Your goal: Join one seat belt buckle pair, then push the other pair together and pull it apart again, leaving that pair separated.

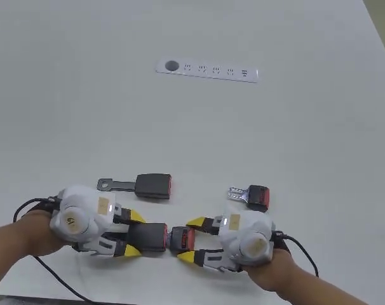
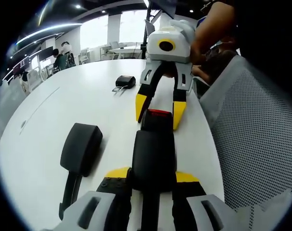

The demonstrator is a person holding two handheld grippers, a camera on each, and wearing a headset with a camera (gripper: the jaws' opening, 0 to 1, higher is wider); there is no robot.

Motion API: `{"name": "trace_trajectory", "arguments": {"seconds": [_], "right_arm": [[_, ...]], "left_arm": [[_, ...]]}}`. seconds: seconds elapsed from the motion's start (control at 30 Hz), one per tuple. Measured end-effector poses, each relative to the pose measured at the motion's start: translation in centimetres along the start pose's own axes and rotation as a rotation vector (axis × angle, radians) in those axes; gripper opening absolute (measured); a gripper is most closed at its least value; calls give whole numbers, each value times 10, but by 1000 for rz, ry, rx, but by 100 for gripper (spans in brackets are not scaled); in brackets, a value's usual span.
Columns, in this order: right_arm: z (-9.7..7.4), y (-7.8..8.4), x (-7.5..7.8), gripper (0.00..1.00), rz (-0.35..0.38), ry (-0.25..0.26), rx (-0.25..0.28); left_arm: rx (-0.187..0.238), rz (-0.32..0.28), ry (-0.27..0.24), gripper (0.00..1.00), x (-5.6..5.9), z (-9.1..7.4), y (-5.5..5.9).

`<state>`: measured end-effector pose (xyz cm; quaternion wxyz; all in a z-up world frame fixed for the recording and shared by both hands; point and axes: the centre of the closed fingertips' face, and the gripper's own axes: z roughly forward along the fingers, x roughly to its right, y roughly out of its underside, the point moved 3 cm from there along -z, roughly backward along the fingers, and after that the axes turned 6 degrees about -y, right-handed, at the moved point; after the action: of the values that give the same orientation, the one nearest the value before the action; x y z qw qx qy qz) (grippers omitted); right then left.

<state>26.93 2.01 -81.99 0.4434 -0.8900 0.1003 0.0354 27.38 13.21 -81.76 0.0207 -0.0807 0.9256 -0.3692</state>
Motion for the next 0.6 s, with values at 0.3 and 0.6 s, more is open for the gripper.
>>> {"name": "trace_trajectory", "arguments": {"seconds": [0.3,0.6], "right_arm": [[1,0,-2,35,13,1,3],[-6,-13,-13,50,76,-25,58]], "left_arm": [[-36,25,2,34,2,1,-2],[-110,-34,-63,36,3,-2,-2]]}}
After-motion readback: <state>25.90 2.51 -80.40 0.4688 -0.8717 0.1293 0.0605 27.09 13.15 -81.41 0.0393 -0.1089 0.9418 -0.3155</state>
